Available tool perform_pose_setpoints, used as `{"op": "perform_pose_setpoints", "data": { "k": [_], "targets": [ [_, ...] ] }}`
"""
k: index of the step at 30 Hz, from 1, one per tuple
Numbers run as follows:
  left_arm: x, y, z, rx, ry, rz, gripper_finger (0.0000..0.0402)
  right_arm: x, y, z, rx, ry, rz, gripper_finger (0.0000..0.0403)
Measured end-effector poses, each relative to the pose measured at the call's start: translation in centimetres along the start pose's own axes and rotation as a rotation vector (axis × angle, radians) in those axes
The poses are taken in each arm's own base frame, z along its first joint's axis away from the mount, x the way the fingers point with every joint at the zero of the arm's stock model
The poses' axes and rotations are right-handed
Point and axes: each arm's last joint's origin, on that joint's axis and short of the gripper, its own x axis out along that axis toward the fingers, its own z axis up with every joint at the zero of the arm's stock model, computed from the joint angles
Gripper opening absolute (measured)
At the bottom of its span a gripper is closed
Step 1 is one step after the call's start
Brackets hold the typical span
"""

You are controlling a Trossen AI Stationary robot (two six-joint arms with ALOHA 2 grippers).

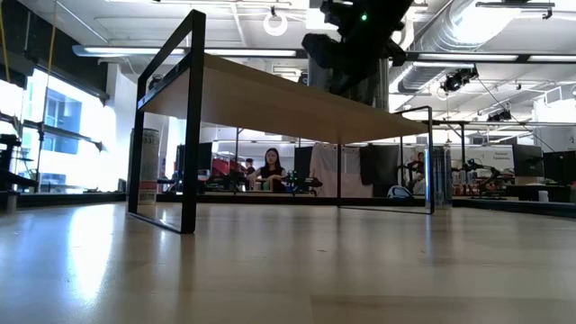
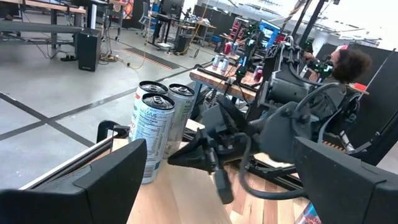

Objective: Place canned beverage on shelf
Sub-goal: Put the white-blue soda can on the shelf and align it with the other white-blue soda can

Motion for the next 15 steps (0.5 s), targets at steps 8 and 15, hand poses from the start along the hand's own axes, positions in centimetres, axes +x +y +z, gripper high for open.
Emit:
{"op": "perform_pose_setpoints", "data": {
  "k": [8, 15],
  "targets": [
    [0.0, -0.1, 0.2, -0.010, -0.022, -0.007, 0.0370, -4.9, -2.2, -0.1, -0.090, 0.032, 0.088, 0.0000],
    [0.0, -0.1, 0.3, -0.012, -0.025, -0.008, 0.0370, -9.0, -6.7, -1.9, -0.105, 0.028, 0.156, 0.0000]
  ]
}}
